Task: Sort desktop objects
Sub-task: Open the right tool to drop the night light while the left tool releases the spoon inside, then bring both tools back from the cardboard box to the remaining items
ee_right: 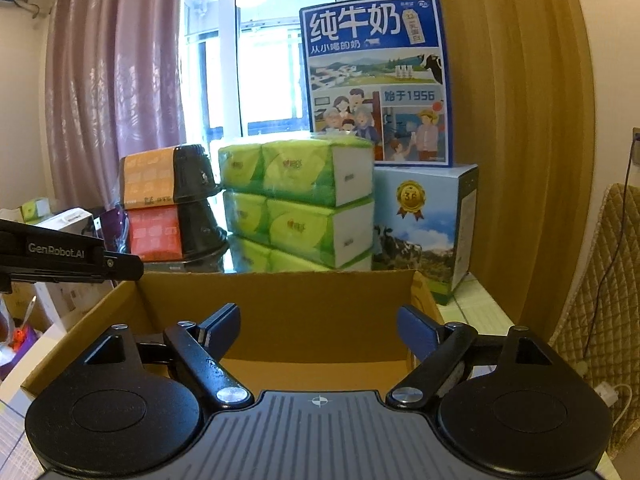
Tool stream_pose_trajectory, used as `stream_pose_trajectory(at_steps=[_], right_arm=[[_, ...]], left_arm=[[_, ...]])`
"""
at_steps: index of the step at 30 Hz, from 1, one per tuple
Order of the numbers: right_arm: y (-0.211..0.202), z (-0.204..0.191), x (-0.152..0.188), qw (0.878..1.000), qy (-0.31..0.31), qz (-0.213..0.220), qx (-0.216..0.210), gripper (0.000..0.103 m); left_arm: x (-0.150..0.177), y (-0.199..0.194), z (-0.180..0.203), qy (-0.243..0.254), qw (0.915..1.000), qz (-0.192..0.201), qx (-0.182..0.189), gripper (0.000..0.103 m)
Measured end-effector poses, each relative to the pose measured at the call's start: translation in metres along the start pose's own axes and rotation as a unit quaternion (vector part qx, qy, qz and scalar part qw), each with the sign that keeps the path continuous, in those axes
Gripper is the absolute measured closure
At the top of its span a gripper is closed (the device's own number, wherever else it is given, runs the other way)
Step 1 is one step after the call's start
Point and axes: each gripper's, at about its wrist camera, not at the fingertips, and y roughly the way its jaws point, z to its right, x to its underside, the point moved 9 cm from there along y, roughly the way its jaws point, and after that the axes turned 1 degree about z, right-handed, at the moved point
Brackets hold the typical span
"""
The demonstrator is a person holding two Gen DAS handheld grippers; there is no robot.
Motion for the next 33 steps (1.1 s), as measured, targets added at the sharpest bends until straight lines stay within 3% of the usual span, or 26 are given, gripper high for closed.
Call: stream_pose_trajectory(at_steps=[8,15,25,33], right_arm=[[-0.016,0.005,-0.003,1.000,0.004,0.009,0.002,0.016],[-0.045,0.002,-0.003,1.000,0.002,0.018,-0.007,0.014],[-0.100,0.009,0.023,1.000,0.008,0.000,-0.017,0.009],[-0.143,0.010,0.047,1.000,0.010,-0.018,-0.023,0.007]], left_arm=[[0.016,-0.015,0.009,0.023,0.9995,-0.019,-0.005,0.059],[0.045,-0.053,0.006,0.030,0.9989,-0.034,-0.016,0.047],[0.074,-0.115,-0.005,0.003,0.9991,-0.033,-0.026,0.027],[0.105,-0.157,-0.018,-0.002,0.9981,-0.047,-0.040,0.021]])
